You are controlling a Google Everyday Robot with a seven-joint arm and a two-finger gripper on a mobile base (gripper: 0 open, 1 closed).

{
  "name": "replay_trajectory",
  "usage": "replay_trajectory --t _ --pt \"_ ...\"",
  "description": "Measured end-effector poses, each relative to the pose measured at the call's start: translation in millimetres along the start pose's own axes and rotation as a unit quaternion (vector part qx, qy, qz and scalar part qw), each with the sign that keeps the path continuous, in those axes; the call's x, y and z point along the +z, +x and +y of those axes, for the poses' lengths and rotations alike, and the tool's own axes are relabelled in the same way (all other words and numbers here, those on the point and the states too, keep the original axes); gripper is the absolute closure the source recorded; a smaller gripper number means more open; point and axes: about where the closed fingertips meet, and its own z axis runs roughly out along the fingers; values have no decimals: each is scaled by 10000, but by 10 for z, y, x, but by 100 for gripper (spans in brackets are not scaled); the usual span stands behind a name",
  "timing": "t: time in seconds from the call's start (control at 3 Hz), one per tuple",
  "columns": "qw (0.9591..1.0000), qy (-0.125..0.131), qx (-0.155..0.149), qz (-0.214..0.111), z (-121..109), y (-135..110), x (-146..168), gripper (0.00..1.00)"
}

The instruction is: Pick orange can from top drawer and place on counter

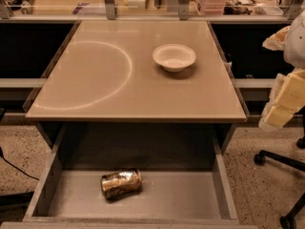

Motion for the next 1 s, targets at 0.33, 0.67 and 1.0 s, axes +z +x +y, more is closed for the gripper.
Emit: replay_trajectory --t 0.33,0.67,1.0 --pt "9959 -604 135 -657 208 -158 532 0" --pt "9808 -1407 135 -1342 461 -460 1100 0" --pt "9786 -1480 158 -1420 486 -502 1117 0"
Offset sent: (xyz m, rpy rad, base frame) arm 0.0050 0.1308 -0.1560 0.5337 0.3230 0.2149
